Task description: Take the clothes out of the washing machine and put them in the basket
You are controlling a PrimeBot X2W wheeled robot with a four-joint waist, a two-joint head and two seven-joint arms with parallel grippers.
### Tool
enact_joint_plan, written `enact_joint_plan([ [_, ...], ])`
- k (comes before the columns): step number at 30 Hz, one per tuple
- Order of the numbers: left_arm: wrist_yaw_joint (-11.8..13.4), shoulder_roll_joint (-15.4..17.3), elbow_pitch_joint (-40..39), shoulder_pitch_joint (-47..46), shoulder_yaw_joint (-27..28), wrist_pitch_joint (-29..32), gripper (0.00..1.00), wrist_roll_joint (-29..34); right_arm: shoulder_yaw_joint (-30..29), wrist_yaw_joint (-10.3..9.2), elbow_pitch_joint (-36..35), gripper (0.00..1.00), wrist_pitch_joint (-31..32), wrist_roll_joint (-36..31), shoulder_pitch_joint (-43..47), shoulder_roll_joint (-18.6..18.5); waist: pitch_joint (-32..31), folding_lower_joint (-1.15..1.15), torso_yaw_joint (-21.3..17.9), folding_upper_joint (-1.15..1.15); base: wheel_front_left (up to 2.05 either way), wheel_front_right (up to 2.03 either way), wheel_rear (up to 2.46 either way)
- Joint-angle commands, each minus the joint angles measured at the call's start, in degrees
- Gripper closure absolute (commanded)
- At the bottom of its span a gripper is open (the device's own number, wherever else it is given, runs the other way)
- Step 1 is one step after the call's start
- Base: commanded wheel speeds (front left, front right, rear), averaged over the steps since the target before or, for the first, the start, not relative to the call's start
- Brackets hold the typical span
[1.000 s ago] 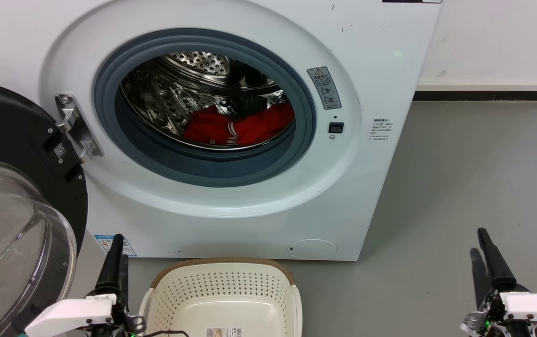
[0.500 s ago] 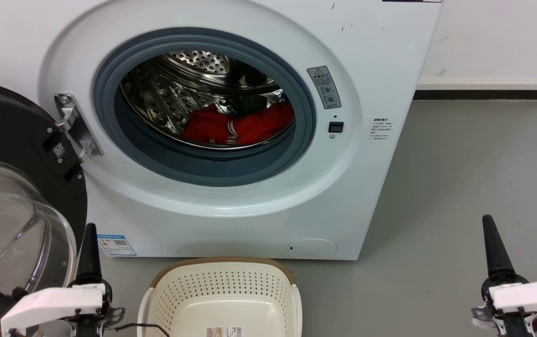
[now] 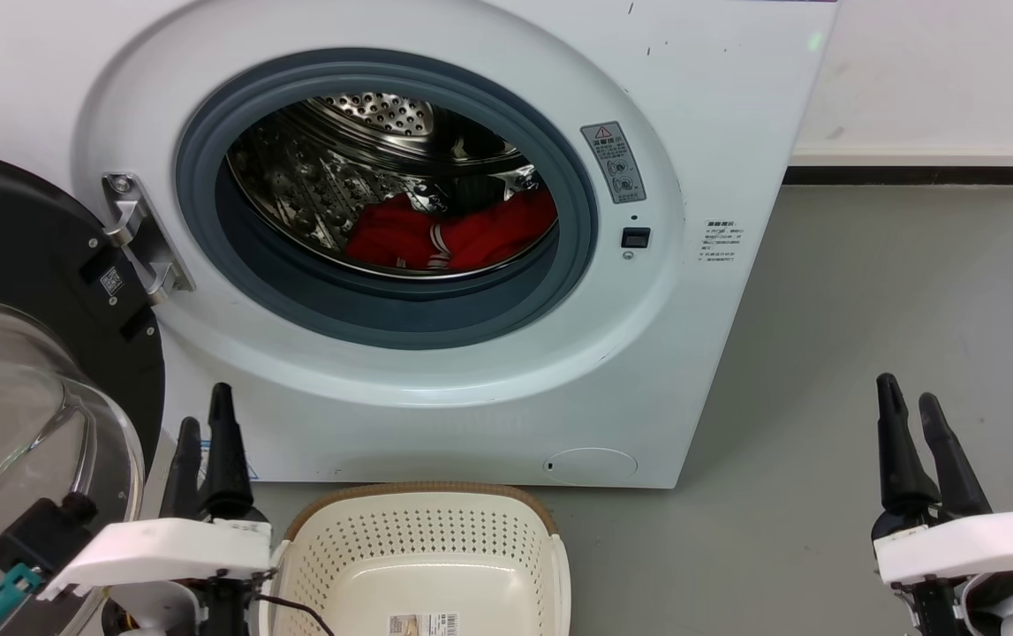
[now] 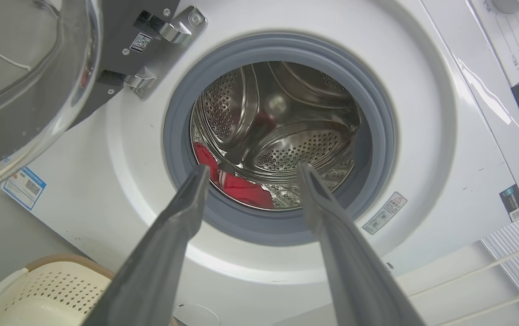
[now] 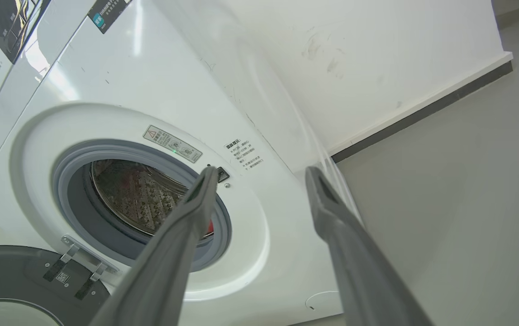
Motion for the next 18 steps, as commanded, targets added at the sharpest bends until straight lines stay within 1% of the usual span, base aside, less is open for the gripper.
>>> enact_joint_plan([
  [1, 0.1, 0.1, -1.3, -0.1, -0.7, -0.6, 0.00, 1.8, 0.2, 0.00, -1.1, 0.00, -0.6, -2.1, 0.2, -0.3, 0.0, 0.00, 0.0, 0.00, 0.00, 0.00, 0.00],
  [6, -0.6, 0.2, -1.9, 0.6, -3.0, -1.5, 0.00, 8.5, 1.1, 0.00, -1.2, 0.00, -1.5, -7.2, 0.6, -0.3, -0.1, 0.00, 0.0, 0.00, 0.00, 0.00, 0.00],
  [11, 0.4, 0.2, -1.5, 1.0, -5.0, -2.3, 0.00, 13.4, 1.3, 0.00, -1.7, 0.00, -2.3, -11.1, 1.1, -0.4, -0.1, 0.00, -0.1, 0.00, 0.00, 0.00, 0.00],
  [14, 0.5, 0.2, -1.4, 1.2, -5.7, -2.8, 0.00, 16.0, 1.2, 0.00, -1.7, 0.00, -2.8, -13.7, 1.6, -0.4, -0.1, 0.00, 0.0, 0.00, 0.00, 0.00, 0.00],
  [18, -0.9, 0.2, -0.5, 1.5, -6.6, -3.4, 0.00, 19.0, 1.1, 0.00, -1.0, 0.00, -3.5, -17.5, 2.2, -0.4, -0.1, 0.00, 0.0, 0.00, 0.00, 0.00, 0.00],
])
